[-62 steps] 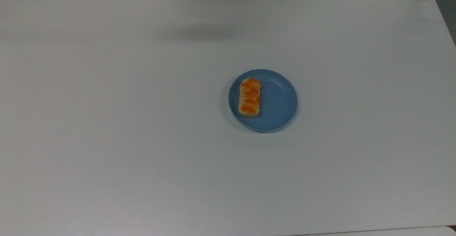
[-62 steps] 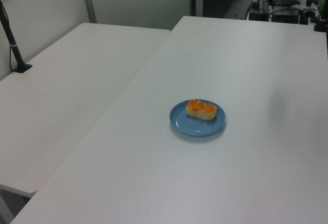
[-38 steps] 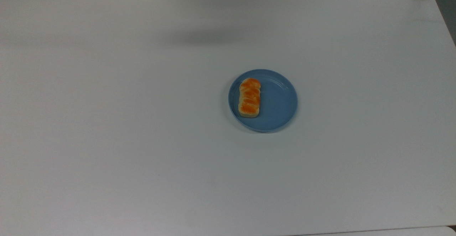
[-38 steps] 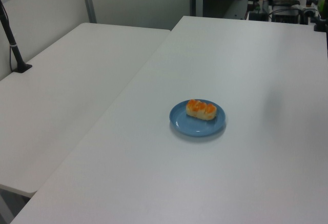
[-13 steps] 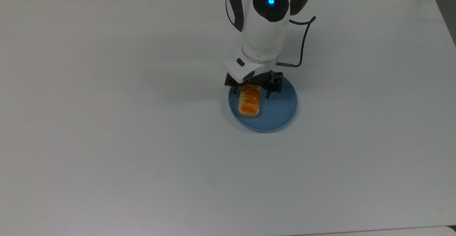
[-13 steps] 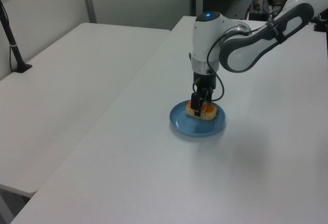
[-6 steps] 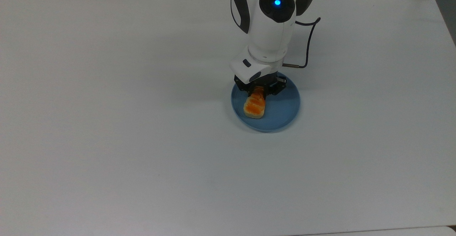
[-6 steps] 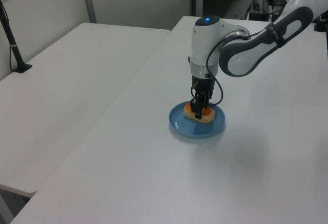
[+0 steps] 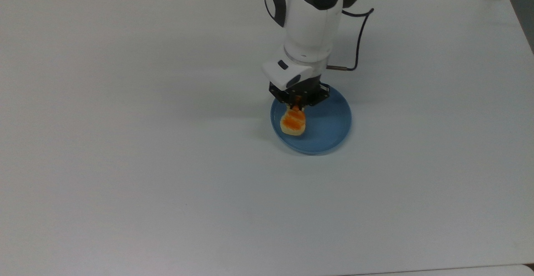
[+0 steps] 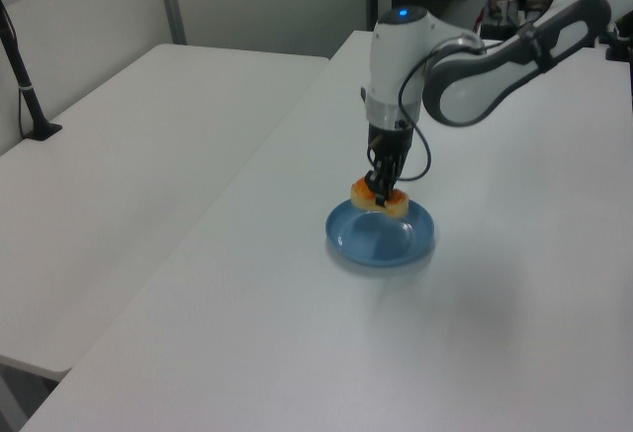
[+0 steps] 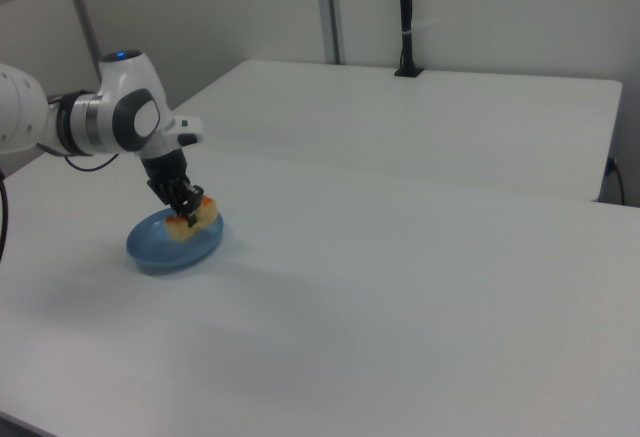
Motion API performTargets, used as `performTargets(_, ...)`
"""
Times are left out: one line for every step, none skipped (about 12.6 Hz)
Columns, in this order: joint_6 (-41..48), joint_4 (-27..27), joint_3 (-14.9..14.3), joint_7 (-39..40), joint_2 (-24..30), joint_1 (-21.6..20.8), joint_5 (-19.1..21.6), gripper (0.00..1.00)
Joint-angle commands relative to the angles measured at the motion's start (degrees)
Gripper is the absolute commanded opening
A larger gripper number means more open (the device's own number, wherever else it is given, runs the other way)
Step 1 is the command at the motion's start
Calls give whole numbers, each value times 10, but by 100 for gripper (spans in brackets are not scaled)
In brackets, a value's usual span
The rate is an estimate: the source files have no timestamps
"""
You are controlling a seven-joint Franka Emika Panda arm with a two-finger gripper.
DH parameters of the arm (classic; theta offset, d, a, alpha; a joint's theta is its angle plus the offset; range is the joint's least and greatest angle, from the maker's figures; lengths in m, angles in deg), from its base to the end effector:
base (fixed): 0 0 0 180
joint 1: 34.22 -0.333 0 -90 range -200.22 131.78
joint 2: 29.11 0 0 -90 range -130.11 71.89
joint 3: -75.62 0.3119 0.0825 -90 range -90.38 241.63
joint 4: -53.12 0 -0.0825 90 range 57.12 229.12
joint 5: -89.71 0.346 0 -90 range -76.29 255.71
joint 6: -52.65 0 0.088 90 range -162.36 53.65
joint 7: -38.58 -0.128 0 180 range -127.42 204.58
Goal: Put the bread on the table
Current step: 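Lift the bread roll off the plate and carry it away from the plate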
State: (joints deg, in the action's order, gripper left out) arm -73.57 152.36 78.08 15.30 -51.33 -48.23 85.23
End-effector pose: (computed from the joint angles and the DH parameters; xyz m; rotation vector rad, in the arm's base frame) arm 0.6068 0.1727 0.3603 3.1181 -0.1235 0.1487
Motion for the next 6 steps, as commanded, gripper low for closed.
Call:
performTargets(59, 16, 4, 124, 46, 56, -7, 16)
performTargets(59, 14, 2, 166, 44, 79, -7, 16)
performTargets(59, 14, 0, 205, 43, 103, -8, 16)
performTargets(59, 12, -1, 241, 41, 128, -8, 16)
performTargets(59, 12, -1, 272, 41, 155, -8, 16)
performTargets(59, 12, -1, 297, 42, 179, -8, 16)
